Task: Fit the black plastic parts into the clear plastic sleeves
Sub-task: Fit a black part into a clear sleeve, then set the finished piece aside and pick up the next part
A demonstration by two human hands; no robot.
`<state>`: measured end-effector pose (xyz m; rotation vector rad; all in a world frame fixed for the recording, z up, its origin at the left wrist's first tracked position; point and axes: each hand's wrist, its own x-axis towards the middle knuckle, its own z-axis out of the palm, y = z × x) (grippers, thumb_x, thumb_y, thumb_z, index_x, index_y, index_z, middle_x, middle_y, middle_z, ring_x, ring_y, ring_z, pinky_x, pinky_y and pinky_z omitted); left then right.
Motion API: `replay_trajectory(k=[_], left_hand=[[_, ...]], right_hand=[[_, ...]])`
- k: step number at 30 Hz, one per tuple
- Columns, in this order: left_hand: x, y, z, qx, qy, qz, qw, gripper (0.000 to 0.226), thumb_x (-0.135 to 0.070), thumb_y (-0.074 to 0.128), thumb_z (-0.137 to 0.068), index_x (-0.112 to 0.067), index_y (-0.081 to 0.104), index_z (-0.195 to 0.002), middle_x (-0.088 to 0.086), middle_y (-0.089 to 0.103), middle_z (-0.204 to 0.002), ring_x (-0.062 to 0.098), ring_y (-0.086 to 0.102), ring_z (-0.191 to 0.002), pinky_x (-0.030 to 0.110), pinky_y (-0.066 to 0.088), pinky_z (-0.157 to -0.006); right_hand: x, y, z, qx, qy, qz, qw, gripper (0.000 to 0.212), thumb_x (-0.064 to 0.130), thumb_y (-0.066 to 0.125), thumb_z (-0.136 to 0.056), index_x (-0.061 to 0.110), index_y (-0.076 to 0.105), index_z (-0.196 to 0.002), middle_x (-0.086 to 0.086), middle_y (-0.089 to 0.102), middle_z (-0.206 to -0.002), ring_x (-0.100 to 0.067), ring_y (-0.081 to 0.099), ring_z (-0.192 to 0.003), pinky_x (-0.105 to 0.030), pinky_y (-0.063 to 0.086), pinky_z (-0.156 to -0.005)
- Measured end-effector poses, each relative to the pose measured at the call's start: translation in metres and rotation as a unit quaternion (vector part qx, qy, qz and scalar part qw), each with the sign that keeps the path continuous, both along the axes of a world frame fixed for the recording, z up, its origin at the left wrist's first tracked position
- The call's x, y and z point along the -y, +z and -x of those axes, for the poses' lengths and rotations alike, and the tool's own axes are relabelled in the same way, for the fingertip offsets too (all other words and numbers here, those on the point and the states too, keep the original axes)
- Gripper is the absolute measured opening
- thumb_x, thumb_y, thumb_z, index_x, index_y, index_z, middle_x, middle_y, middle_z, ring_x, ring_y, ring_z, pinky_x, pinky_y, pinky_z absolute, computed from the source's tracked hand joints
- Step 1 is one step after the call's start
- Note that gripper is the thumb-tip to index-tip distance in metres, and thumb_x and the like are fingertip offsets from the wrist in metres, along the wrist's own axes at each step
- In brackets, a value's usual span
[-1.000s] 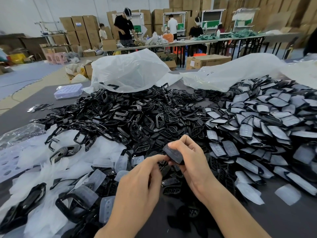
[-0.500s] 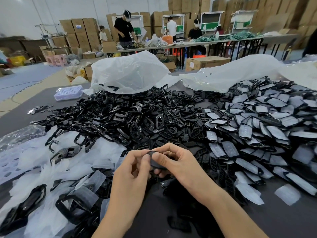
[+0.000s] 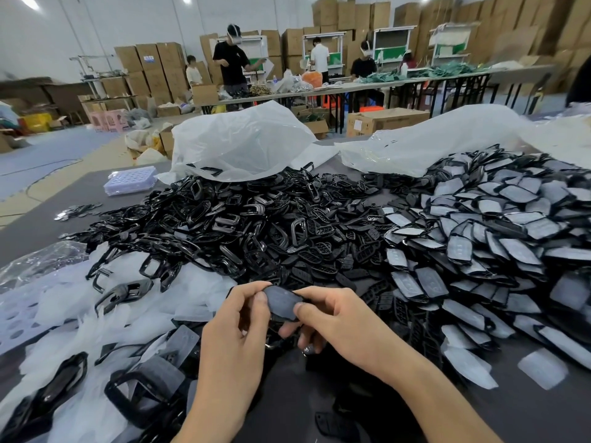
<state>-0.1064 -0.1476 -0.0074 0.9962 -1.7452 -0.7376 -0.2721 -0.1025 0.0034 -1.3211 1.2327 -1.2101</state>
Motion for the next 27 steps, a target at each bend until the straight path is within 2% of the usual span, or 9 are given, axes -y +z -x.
replay_trajectory(k=[4, 7, 11, 14, 16, 18, 21, 24, 27], left_hand=[[-0.003, 0.000, 0.001, -0.040, -0.017, 0.004, 0.999, 0.026, -0.051, 0.043, -0.092, -0.051, 0.054, -0.116, -0.008, 0.069, -0.082, 0.017, 0.060, -0.067, 0.023, 0.047, -0.061], [-0.007, -0.002, 0.001, -0.026, -0.033, 0.034, 0.999, 0.035, -0.048, 0.037, -0.099, -0.048, 0.040, -0.133, -0.009, 0.067, -0.090, 0.016, 0.062, -0.075, 0.017, 0.047, -0.065], [-0.015, -0.001, 0.005, 0.057, -0.074, 0.062, 0.994, 0.044, -0.046, 0.037, -0.094, -0.041, 0.038, -0.138, -0.020, 0.061, -0.093, 0.007, 0.062, -0.075, 0.006, 0.043, -0.064], [-0.017, -0.004, 0.008, 0.138, -0.105, 0.080, 0.982, 0.041, -0.034, 0.045, -0.101, -0.051, 0.036, -0.137, -0.024, 0.056, -0.099, 0.003, 0.059, -0.080, 0.006, 0.042, -0.068], [-0.017, -0.005, 0.008, 0.180, -0.124, 0.110, 0.970, 0.046, -0.036, 0.052, -0.098, -0.059, 0.033, -0.133, -0.026, 0.054, -0.105, 0.002, 0.056, -0.094, 0.013, 0.042, -0.083], [-0.017, -0.007, 0.010, 0.244, -0.134, 0.171, 0.945, 0.048, -0.046, 0.053, -0.090, -0.046, 0.039, -0.136, -0.025, 0.055, -0.113, 0.002, 0.053, -0.107, 0.021, 0.038, -0.093], [-0.009, -0.016, 0.011, 0.361, -0.069, 0.266, 0.891, 0.061, -0.055, 0.056, -0.080, -0.025, 0.057, -0.133, -0.001, 0.062, -0.127, 0.023, 0.061, -0.117, 0.039, 0.037, -0.104], [0.009, -0.016, 0.005, 0.423, 0.093, 0.218, 0.875, 0.062, -0.055, 0.065, -0.082, -0.013, 0.067, -0.127, 0.018, 0.063, -0.129, 0.040, 0.059, -0.120, 0.058, 0.043, -0.105], [0.017, -0.011, -0.001, 0.441, 0.118, 0.187, 0.870, 0.055, -0.057, 0.049, -0.088, -0.014, 0.072, -0.113, 0.014, 0.069, -0.116, 0.037, 0.063, -0.111, 0.054, 0.049, -0.095]], right_hand=[[0.000, 0.003, 0.004, -0.033, -0.035, 0.032, 0.998, 0.025, 0.021, 0.054, -0.103, 0.036, 0.072, -0.112, 0.000, 0.079, -0.094, -0.010, 0.067, -0.066, -0.020, 0.049, -0.055], [-0.001, 0.012, 0.024, -0.009, -0.186, 0.095, 0.978, 0.029, 0.016, 0.053, -0.104, 0.033, 0.064, -0.125, 0.005, 0.078, -0.096, -0.011, 0.071, -0.070, -0.020, 0.053, -0.056], [-0.011, 0.020, 0.068, 0.136, -0.459, 0.160, 0.863, 0.056, 0.023, 0.058, -0.103, 0.026, 0.038, -0.154, 0.000, 0.078, -0.098, -0.010, 0.072, -0.068, -0.018, 0.056, -0.058], [-0.015, 0.018, 0.080, 0.158, -0.537, 0.150, 0.815, 0.077, 0.022, 0.061, -0.102, 0.025, 0.015, -0.163, -0.001, 0.076, -0.094, -0.007, 0.071, -0.064, -0.018, 0.055, -0.059], [-0.012, 0.016, 0.072, 0.105, -0.521, 0.143, 0.835, 0.068, 0.024, 0.056, -0.104, 0.029, 0.018, -0.161, 0.004, 0.077, -0.096, -0.009, 0.072, -0.068, -0.016, 0.056, -0.060], [-0.008, 0.011, 0.055, 0.015, -0.462, 0.138, 0.876, 0.056, 0.027, 0.050, -0.106, 0.035, 0.028, -0.157, 0.012, 0.077, -0.102, -0.007, 0.072, -0.072, -0.016, 0.055, -0.060], [0.000, 0.003, 0.024, -0.163, -0.343, 0.126, 0.916, 0.049, 0.033, 0.050, -0.105, 0.042, 0.039, -0.151, 0.019, 0.071, -0.117, 0.006, 0.067, -0.081, -0.011, 0.053, -0.072], [0.007, -0.015, 0.007, -0.411, -0.219, 0.073, 0.882, 0.053, 0.045, 0.047, -0.104, 0.036, 0.036, -0.155, 0.009, 0.042, -0.157, -0.007, 0.037, -0.143, -0.019, 0.023, -0.119], [0.008, -0.027, 0.003, -0.522, -0.128, 0.001, 0.844, 0.058, 0.055, 0.039, -0.103, 0.040, 0.025, -0.158, 0.010, 0.026, -0.165, -0.012, 0.019, -0.150, -0.030, 0.013, -0.122]])
